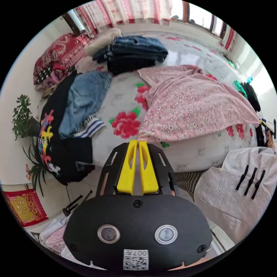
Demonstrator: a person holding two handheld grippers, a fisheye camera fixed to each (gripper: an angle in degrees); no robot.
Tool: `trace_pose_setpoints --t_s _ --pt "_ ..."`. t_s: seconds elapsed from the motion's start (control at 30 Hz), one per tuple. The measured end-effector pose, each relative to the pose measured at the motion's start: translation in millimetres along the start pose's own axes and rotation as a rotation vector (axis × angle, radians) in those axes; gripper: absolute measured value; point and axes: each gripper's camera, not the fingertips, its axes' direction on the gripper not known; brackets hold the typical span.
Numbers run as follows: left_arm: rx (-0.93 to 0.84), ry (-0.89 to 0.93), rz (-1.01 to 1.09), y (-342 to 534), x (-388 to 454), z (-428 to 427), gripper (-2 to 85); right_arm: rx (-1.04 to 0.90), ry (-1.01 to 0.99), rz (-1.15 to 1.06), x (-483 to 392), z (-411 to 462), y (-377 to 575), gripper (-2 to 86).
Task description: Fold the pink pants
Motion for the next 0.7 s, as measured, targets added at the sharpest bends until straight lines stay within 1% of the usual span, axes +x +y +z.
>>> trace_pose_setpoints --t_s 0.07,0.1,0.17,0.23,0.4,0.47,0.6,0.67,0.7 --pt "-0.080 0.015 -0.007 12.8 2.9 33.0 -0.9 -0.241 0.083 -0.021 -16.5 54.5 15.8 -0.3" --pt "-0.104 0.018 -0.012 18.0 2.5 43.3 -0.9 -0.286 0.102 -0.031 -19.9 63.6 19.2 -0.3" --pt "-0.091 0.036 -0.009 22.4 -1.2 44.4 -0.9 -0.384 0.171 -0.072 -29.2 79.5 27.7 -0.3" --pt "-0.077 0.070 -0.005 23.6 -10.3 40.0 -0.8 -0.400 0.180 -0.056 -28.5 79.0 27.8 -0.3" --pt "-0.075 0.169 -0.037 28.7 -32.6 35.8 0.8 -0.403 0.094 0.069 -20.4 76.2 23.3 -0.2" --pt "-0.059 0.170 -0.070 35.6 -44.5 29.0 2.0 -0.345 0.069 0.114 -20.5 66.8 22.1 -0.1" --pt "-0.003 0.110 -0.149 48.3 -78.3 2.6 3.1 -0.205 0.030 0.168 -23.8 40.5 10.4 0.1" --pt "0.032 0.100 -0.164 40.3 -89.9 -7.8 3.3 -0.108 0.027 0.166 -35.6 24.8 -9.6 0.2" --pt "0.056 0.106 -0.157 28.4 -94.3 -12.4 3.7 -0.089 0.023 0.155 -40.5 22.3 -17.0 0.3"
